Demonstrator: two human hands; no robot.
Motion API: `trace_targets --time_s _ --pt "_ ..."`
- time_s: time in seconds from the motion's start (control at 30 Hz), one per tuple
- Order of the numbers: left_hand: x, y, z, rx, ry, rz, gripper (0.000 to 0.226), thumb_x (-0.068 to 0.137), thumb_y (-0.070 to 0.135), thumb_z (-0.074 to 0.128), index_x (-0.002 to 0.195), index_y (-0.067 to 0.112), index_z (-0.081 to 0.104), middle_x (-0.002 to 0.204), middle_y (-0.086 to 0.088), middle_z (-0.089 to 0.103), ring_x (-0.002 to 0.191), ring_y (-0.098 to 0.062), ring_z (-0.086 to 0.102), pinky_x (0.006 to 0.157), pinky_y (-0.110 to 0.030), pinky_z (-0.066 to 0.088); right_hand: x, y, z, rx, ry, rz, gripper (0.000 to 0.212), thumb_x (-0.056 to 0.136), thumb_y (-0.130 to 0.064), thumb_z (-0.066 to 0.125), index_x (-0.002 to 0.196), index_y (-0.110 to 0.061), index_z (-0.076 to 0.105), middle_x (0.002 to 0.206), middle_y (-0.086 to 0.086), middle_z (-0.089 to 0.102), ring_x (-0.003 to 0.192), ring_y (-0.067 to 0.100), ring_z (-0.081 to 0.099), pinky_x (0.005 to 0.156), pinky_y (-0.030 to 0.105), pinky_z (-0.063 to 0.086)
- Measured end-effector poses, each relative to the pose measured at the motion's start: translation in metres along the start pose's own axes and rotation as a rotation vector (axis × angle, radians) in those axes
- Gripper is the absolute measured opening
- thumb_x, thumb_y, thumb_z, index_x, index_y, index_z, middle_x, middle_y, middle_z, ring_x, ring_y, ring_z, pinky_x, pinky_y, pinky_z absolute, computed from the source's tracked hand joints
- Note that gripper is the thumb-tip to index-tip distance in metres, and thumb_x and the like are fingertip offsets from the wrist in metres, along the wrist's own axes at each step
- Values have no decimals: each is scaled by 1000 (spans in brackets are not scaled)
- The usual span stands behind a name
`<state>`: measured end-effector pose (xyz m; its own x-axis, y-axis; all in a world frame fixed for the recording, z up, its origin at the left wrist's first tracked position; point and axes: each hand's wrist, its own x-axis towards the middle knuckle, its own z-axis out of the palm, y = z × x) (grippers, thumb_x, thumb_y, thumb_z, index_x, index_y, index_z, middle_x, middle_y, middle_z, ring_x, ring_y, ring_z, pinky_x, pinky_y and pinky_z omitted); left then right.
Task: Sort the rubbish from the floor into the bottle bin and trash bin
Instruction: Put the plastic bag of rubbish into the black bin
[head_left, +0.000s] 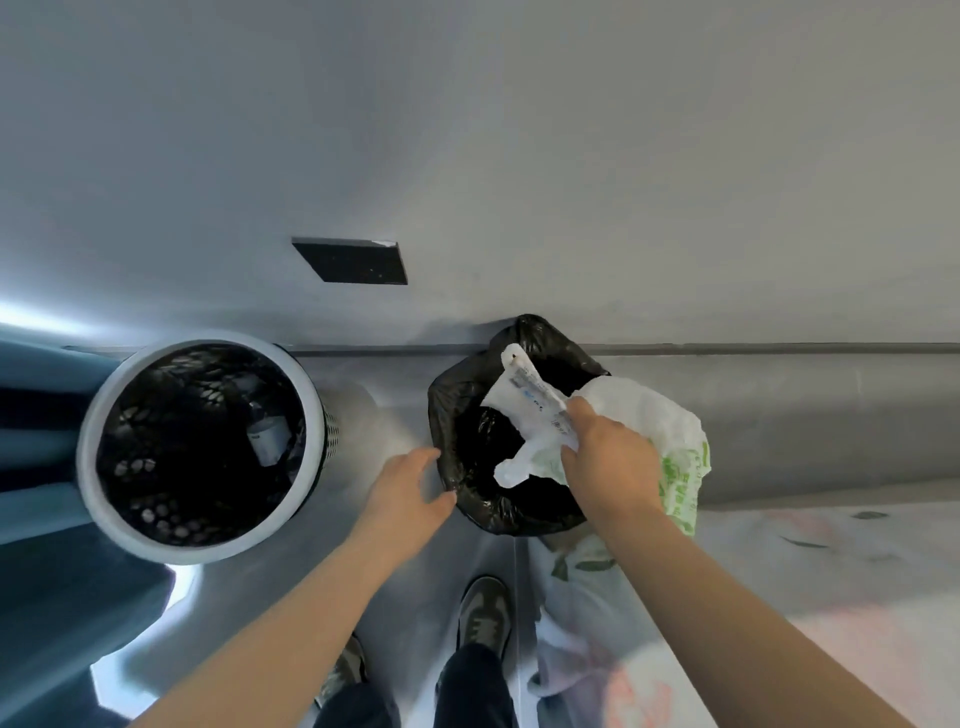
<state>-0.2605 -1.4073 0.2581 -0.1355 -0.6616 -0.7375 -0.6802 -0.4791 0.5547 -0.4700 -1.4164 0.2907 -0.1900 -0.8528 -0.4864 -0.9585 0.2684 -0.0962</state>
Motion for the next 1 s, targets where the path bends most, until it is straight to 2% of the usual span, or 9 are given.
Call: trace_targets --time_s 0.1,0.17,0.23,0.3,0.47,0.63,0.73,0.83,1.0 --pt "19 -11 15 68 -33 27 59 87 23 63 142 21 40 140 -6 36 123 -21 47 107 -26 36 19 -7 24 -170 -124 -29 27 89 -10 53 113 -19 47 65 -6 37 65 19 46 44 25 22" --pt "31 -15 26 129 -63 40 63 90 25 60 146 22 33 146 -6 27 128 -20 42 105 -22 32 31 -9 42 -197 -181 -13 23 89 -9 54 109 -18 49 67 -6 37 67 18 45 48 25 27" --pt "41 -19 36 141 -81 41 64 92 24 57 149 22 28 150 -5 18 133 -20 38 103 -18 29 42 -11 58 -227 -217 1 24 90 -7 52 112 -16 50 71 -4 43 70 19 50 54 26 35" --pt "50 -23 45 118 -69 39 65 93 22 56 150 20 26 153 -4 14 134 -19 38 100 -14 27 53 -14 72 -244 -245 12 28 91 -5 50 117 -14 49 88 3 58 82 22 60 61 27 39" --pt "60 -31 59 116 -26 74 61 95 19 53 149 15 27 149 -1 27 130 -17 42 96 -12 28 76 -16 103 -120 -236 74 40 92 -9 54 128 -7 38 112 13 61 101 30 61 67 31 43" --pt "60 -34 63 86 4 119 58 93 19 54 147 17 33 141 3 39 125 -13 45 93 -11 30 76 -14 117 10 -291 78 79 82 -30 71 141 -9 23 129 16 46 116 33 51 87 39 48" --pt "60 -34 62 87 -5 111 60 92 19 54 148 17 32 143 3 38 124 -13 45 93 -10 29 69 -8 119 -153 -309 28 57 86 -22 65 134 -10 37 130 12 47 118 30 50 90 36 46" --pt "61 -32 61 91 -18 86 60 92 21 55 148 18 32 145 3 37 124 -15 46 99 -14 33 69 0 117 -193 -349 52 28 90 -16 58 117 -11 54 114 8 61 106 27 60 77 31 45" --pt "58 -30 57 112 -40 85 60 93 22 54 148 19 30 144 1 36 123 -14 45 94 -12 30 67 1 107 -121 -328 -1 22 94 -22 52 111 -10 57 100 8 63 97 28 62 67 30 39"
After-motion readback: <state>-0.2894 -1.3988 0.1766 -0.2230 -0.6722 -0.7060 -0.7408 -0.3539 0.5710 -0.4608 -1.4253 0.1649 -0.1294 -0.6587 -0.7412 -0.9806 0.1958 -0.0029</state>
